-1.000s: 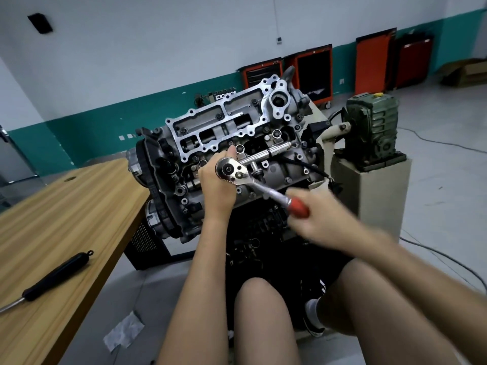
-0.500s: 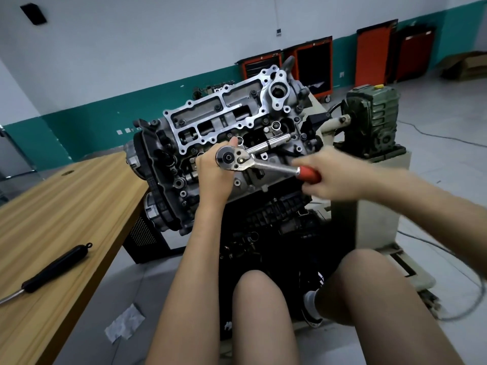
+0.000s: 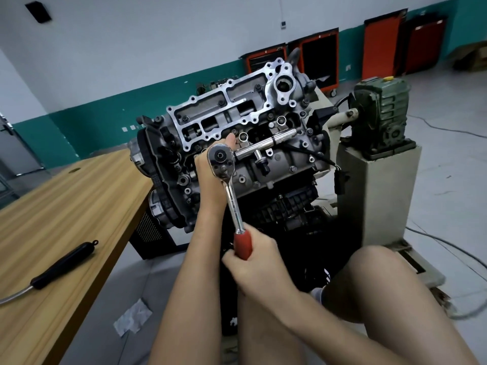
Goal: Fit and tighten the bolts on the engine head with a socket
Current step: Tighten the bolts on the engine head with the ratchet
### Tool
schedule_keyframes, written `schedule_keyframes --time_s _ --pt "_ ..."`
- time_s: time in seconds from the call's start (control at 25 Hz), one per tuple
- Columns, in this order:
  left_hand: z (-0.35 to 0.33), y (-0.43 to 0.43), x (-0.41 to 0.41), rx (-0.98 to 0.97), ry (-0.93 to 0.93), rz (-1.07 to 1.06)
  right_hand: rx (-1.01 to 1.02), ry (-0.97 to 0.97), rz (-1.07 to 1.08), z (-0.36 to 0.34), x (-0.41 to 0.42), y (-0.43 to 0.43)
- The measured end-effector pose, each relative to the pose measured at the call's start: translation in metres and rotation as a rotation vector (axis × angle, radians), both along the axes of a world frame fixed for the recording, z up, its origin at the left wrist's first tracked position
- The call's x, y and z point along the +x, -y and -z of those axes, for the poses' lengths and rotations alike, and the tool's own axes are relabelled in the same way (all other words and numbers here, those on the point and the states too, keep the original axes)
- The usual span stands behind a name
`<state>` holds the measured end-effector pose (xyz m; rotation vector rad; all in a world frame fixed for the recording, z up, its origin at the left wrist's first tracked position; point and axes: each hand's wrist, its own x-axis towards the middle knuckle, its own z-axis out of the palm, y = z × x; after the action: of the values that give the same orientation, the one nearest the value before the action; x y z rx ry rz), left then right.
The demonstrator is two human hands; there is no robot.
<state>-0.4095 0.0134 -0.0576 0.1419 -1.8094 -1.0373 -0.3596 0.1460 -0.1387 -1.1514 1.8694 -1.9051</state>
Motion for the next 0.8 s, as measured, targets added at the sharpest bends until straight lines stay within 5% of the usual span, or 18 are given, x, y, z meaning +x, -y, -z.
schedule_keyframes --time_s 0.24,0.36,0.44,0.68,0.8 --pt "-0.003 0.005 -0.002 -0.129 0.072 -0.062 0.547 -0.823 -0.045 -0.099 -0.136 -0.071" --pt "-0.002 0.006 -0.002 -0.14 0.068 -0.05 0.598 -1.141 0.122 -0.135 -0.159 -0.067" --pt "-0.001 0.004 -0.001 -0.093 0.065 -0.039 0.557 -1.002 0.15 -0.111 -0.146 -0.068" --pt "0.002 -0.005 -0.004 0.004 -0.008 -0.067 0.031 -0.097 0.065 -0.004 -0.021 -0.013" --pt "0.0 -0.001 0.0 -0.044 0.021 -0.046 0.033 -0.018 -0.016 -0.003 -0.006 -0.009"
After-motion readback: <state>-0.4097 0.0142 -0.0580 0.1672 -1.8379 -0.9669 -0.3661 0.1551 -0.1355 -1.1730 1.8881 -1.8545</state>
